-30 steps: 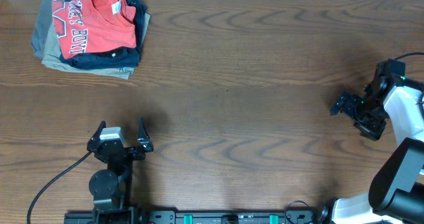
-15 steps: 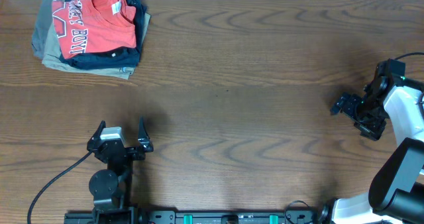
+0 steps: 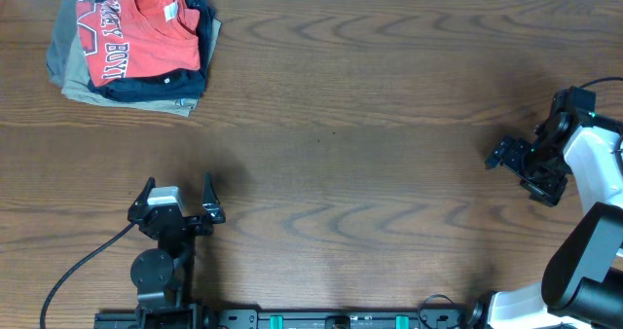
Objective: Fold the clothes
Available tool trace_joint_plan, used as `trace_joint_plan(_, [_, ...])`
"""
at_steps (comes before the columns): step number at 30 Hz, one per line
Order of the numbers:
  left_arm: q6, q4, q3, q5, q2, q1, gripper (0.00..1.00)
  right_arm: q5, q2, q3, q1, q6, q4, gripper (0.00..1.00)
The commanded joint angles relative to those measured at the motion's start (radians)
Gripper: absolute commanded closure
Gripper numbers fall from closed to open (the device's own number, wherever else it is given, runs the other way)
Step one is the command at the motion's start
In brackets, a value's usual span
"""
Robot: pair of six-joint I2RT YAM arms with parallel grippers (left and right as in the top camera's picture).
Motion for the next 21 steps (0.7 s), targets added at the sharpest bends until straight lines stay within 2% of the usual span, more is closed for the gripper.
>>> trace_joint_plan(1, [0.009, -0.027, -0.021, 0.003, -0.006, 0.003, 0.02, 0.0, -0.007, 0.01, -0.003, -0.007, 0.0, 0.01])
trace_joint_plan(5, [0.009, -0.027, -0.021, 0.003, -0.006, 0.003, 0.02, 0.0, -0.049, -0.001, -0.003, -0.007, 0.0, 0.01])
trace_joint_plan(11, [0.009, -0.027, -0.021, 0.003, -0.006, 0.003, 0.02, 0.0, -0.243, -0.077, 0.008, -0.007, 0.0, 0.01])
trace_joint_plan(17, [0.009, -0.027, -0.021, 0.003, -0.006, 0.003, 0.02, 0.0, -0.496, -0.249, 0.053, -0.007, 0.0, 0.01])
trace_joint_plan(21, [0.009, -0.027, -0.021, 0.003, -0.006, 0.003, 0.02, 0.0, -0.697, -0.425, 0.08, -0.007, 0.0, 0.01])
